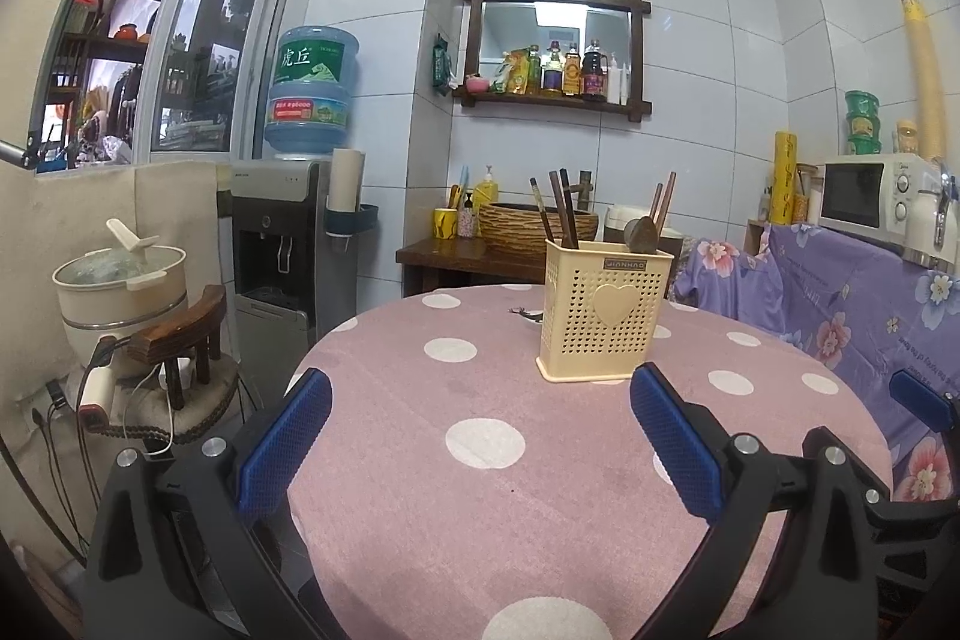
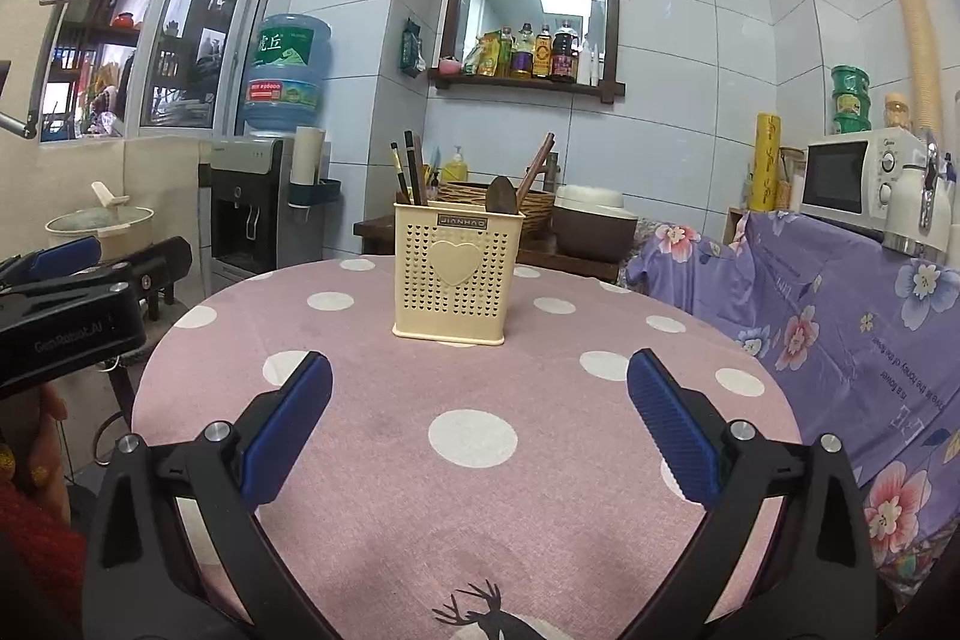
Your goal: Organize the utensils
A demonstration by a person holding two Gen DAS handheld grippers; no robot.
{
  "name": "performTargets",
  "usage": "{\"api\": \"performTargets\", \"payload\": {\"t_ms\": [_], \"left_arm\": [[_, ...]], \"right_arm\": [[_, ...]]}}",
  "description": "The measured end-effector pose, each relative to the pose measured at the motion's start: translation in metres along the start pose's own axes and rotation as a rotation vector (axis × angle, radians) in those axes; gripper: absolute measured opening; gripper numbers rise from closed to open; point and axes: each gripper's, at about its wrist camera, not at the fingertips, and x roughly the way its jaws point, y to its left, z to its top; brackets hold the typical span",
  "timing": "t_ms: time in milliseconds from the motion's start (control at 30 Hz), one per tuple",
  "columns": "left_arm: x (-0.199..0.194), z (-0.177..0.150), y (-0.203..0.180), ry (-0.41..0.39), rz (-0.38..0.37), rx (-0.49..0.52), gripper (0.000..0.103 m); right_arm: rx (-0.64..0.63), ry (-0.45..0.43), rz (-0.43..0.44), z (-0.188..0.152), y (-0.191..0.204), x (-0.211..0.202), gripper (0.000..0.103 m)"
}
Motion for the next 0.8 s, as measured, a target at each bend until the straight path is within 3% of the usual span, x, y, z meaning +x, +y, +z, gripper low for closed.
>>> {"api": "performTargets", "payload": {"t_ms": [800], "left_arm": [[-0.0057,0.0015,0.0006,-0.017,-0.003,-0.006,0.099]], "right_arm": [[-0.001,-0.011,0.000,0.0012,-0.0004,-0.0031,0.097]]}}
